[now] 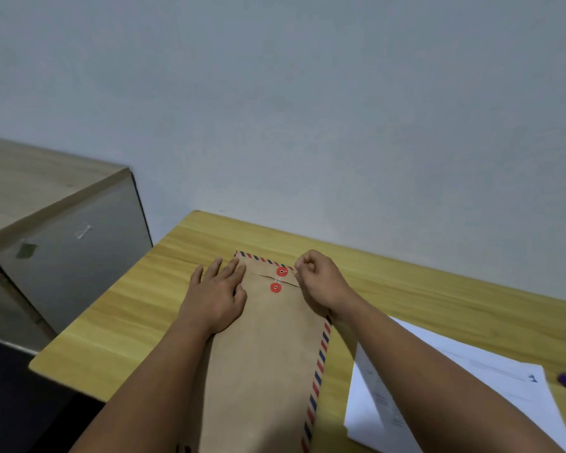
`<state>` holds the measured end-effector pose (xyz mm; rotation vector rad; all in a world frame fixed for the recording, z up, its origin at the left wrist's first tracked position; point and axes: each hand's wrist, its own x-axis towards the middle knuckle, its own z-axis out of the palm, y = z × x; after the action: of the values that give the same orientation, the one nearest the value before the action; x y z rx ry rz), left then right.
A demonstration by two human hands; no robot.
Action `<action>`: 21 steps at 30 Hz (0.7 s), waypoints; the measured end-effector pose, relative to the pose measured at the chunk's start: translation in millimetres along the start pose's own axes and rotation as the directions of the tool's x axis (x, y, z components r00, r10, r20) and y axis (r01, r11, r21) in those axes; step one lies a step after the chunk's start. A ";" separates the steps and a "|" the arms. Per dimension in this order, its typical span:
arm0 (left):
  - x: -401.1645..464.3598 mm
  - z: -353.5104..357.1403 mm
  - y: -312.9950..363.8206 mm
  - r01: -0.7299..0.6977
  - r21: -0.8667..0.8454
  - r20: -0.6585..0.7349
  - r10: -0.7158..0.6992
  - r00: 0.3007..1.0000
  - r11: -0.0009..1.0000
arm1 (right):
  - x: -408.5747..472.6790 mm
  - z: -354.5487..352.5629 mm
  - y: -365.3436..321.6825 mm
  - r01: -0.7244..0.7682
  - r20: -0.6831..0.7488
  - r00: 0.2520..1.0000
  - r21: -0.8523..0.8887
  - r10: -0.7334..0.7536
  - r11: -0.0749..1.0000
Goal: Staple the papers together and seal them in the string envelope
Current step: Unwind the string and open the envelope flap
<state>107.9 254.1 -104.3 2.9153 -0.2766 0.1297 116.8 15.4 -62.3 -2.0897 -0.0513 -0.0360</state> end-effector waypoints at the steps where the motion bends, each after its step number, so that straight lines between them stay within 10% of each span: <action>1: 0.2 0.1 -0.6 -0.003 -0.001 -0.003 0.003 1.000 1.000 | 4.5 -4.9 -2.5 0.009 0.017 1.000 -0.086 -0.008 0.996; 6: 0.6 2.6 -2.2 -0.006 -0.010 -0.017 0.006 1.000 1.000 | 33.9 -11.5 -15.2 0.163 0.202 0.978 -0.612 -0.046 0.774; 11: 1.1 3.0 -2.2 -0.006 -0.026 -0.032 0.005 0.999 1.000 | 49.0 4.3 -29.0 0.199 0.169 0.979 -0.723 -0.111 0.662; 21: 0.3 0.5 -0.6 0.003 -0.034 -0.033 -0.005 0.999 0.999 | 3.2 29.3 -32.7 -0.070 0.437 0.899 0.067 0.034 0.995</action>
<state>108.3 254.6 -104.9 2.8765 -0.2650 0.1710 118.4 57.1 -48.3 -1.9795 -0.2642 0.4632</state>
